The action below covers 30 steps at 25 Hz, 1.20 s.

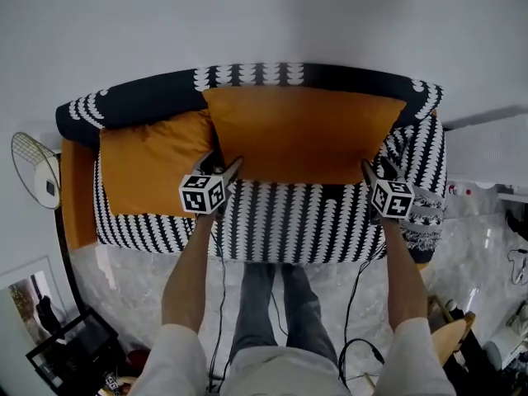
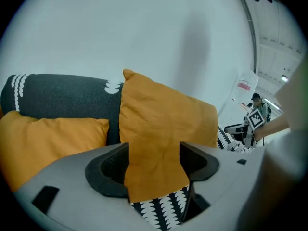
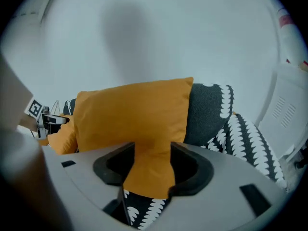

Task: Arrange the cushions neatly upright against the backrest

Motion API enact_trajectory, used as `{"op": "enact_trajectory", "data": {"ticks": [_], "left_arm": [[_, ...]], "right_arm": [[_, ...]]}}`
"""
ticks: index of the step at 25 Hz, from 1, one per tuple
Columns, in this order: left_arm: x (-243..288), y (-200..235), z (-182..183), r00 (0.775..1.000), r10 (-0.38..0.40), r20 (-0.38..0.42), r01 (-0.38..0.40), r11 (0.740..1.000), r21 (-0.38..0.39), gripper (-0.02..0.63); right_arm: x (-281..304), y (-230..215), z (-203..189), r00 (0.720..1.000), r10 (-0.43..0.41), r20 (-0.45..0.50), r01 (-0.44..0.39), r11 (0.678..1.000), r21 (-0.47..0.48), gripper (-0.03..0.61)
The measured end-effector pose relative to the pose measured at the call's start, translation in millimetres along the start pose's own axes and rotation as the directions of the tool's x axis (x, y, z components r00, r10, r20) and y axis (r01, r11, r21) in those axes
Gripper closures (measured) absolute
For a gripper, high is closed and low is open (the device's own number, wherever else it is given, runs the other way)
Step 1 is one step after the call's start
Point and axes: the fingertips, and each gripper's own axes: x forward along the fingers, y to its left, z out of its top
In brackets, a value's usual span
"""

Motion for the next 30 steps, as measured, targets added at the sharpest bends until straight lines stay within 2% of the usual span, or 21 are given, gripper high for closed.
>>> {"op": "enact_trajectory", "data": {"ticks": [1, 2, 3, 4, 5, 10, 15, 19, 23, 27, 30], "left_arm": [[-5.0, -1.2, 4.1, 1.0, 0.005, 0.011, -0.005, 1.0, 0.011, 0.269], [-11.1, -2.6, 8.0, 1.0, 0.01, 0.024, -0.011, 1.0, 0.026, 0.314], [-18.3, -4.2, 11.5, 0.999, 0.014, 0.038, -0.016, 0.999, 0.043, 0.442], [-25.9, -5.2, 14.0, 0.998, 0.017, 0.053, -0.02, 0.998, 0.057, 0.56], [-33.4, -4.8, 15.5, 0.998, 0.018, 0.066, -0.022, 0.998, 0.064, 0.577], [-71.2, 15.6, 12.6, 0.993, 0.051, 0.107, -0.055, 0.998, 0.037, 0.583], [-117.2, 42.0, 7.2, 0.983, 0.116, 0.139, -0.117, 0.993, -0.003, 0.583], [-173.5, 72.3, 0.9, 0.963, 0.205, 0.172, -0.2, 0.979, -0.046, 0.583], [-235.1, 80.9, -5.6, 0.944, 0.263, 0.2, -0.26, 0.965, -0.043, 0.584], [-280.2, 71.0, 6.9, 0.911, 0.324, 0.256, -0.32, 0.946, -0.058, 0.583], [-315.4, 62.6, 19.7, 0.88, 0.362, 0.307, -0.353, 0.932, -0.085, 0.583]], "right_arm": [[-3.0, 5.3, 5.2, 1.0, 0.0, 0.01, 0.0, 1.0, -0.023, 0.366], [-6.2, 11.4, 10.4, 1.0, 0.005, 0.022, -0.004, 0.999, -0.043, 0.461], [-9.4, 18.5, 15.2, 0.999, 0.015, 0.037, -0.013, 0.998, -0.055, 0.522], [-12.3, 26.6, 19.6, 0.998, 0.031, 0.052, -0.028, 0.998, -0.057, 0.538], [-14.6, 36.1, 23.6, 0.996, 0.05, 0.068, -0.046, 0.997, -0.054, 0.545], [-11.8, 99.5, 38.3, 0.982, 0.164, 0.097, -0.157, 0.984, -0.078, 0.549], [0.5, 175.3, 58.7, 0.951, 0.299, 0.079, -0.283, 0.944, -0.17, 0.551], [8.9, 260.8, 85.0, 0.9, 0.432, 0.064, -0.403, 0.877, -0.262, 0.551], [-11.1, 341.6, 100.4, 0.847, 0.528, 0.052, -0.484, 0.809, -0.335, 0.551], [-32.3, 388.6, 120.9, 0.793, 0.606, 0.057, -0.541, 0.744, -0.392, 0.549], [-52.4, 413.7, 129.8, 0.766, 0.641, 0.042, -0.566, 0.705, -0.428, 0.551]]}}
